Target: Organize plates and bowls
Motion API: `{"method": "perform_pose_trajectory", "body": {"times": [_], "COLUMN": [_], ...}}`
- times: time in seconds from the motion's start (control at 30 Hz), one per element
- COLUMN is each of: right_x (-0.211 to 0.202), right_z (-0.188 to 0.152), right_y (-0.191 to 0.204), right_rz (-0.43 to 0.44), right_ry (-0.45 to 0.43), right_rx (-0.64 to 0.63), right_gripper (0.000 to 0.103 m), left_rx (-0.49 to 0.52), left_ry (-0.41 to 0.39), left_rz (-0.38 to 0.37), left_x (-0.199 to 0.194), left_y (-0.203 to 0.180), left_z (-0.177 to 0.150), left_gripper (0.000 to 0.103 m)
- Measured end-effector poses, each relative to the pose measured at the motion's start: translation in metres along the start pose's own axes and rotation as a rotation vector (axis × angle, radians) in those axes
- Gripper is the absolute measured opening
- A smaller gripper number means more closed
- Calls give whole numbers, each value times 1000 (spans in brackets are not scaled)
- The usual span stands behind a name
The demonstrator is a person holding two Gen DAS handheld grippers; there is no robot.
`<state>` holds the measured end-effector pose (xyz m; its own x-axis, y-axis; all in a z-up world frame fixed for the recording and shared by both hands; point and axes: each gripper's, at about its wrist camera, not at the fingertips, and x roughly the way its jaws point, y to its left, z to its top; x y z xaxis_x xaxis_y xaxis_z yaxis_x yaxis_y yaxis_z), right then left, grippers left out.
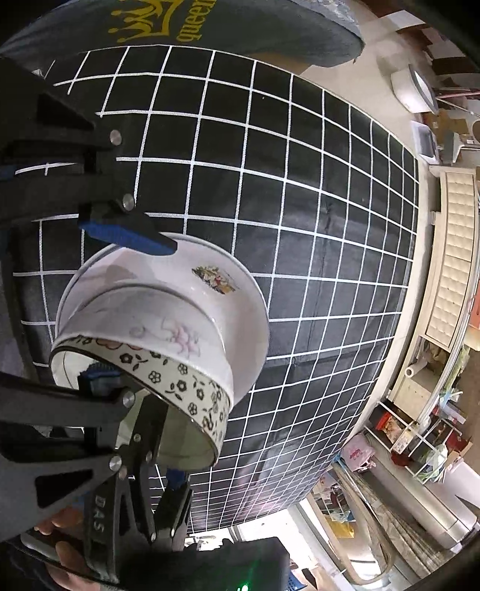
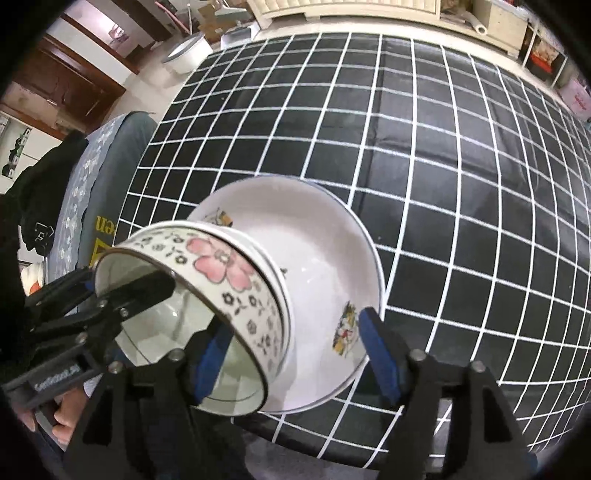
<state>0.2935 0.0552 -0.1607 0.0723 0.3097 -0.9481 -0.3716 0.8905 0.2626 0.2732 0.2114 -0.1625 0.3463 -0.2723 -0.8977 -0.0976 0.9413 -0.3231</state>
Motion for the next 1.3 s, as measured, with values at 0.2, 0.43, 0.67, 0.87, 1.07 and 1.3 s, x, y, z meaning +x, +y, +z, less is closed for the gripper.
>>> {"method": "perform_pose_trajectory", "body": {"times": [0.2, 0.43, 0.67, 0.87, 1.07, 1.3], "right_x": [-1, -17, -28, -49, -78, -120], "right_z": [4, -4, -13, -27, -46, -84], "right_y": [-2, 7, 11, 14, 17, 23], "right_rz": [-10, -21, -27, -60, -104, -168], "right_ry": [-20, -68, -93, -156, -238, -378], "right_rx": [24, -11, -27, -39, -63, -97], "right_gripper": [74, 74, 76, 76, 77, 87], "left_rx": [-11, -4, 31, 58, 99, 154], "left_ry": [6, -25, -68, -99, -162, -282], "left_rz": [6, -9, 32, 75, 88, 118], "left_x": [0, -18, -38, -53, -77, -112], "left_y": [3, -5, -23, -37, -60, -92], "left_z": [-1, -11, -25, -34, -49, -78], "left_gripper": [49, 49, 49, 49, 53, 53]}}
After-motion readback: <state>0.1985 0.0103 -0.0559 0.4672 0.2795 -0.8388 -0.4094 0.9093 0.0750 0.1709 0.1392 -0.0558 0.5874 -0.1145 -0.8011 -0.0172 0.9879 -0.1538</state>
